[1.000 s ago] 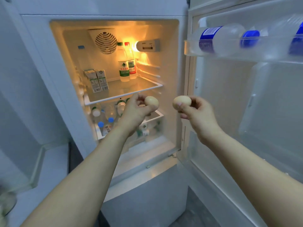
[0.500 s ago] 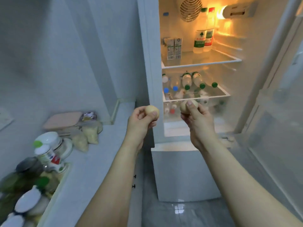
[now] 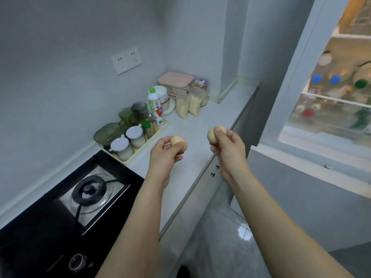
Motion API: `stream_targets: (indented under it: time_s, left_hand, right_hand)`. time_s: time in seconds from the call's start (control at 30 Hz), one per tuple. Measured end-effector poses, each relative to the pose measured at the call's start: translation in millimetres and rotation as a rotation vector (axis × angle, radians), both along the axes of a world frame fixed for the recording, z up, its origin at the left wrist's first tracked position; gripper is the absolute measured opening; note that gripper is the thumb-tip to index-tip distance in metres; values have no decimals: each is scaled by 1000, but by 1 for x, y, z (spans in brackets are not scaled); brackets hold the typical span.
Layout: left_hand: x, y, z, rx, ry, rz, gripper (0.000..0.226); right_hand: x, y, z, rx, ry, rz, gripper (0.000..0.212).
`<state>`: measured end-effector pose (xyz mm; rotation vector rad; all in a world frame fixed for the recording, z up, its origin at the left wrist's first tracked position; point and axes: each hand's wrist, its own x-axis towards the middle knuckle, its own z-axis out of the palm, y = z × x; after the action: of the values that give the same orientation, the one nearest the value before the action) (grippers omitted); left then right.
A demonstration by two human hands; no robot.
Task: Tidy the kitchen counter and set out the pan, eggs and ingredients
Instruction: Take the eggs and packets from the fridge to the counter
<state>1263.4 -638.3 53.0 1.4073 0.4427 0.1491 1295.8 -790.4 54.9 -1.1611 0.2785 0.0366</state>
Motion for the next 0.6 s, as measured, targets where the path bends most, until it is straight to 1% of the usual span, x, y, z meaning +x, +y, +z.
stream_targets:
  time_s: [0.1,0.23,0.3,0.33,0.4,0.53,0.6]
  left_hand:
    - [-43,35,-12,-8,37,142,24]
    - [-97,74,-20,-32,83,287,30]
    - [-129,95,-20,-30,88,355,31]
    - [-157,112,-18,-26,80,421,31]
    - [-195,132,-16,-24,72,487,29]
    - [-287,170,-13,-44,42,631,30]
    - [-344,190,-10,-44,25,707,30]
  right_hand:
    - [-23,40,-12,3,49,155,30]
    - [-50,88,-21,-18,93,291,32]
    - [-68,115,-21,-23,99,378,37]
    - [-89,137,-20,-31,103,456,38]
    - [-116,165,-18,-38,92,549,37]
    - [-192,222,-11,-24,42,739,22]
    - [-240,253,-8,-28,28,823,28]
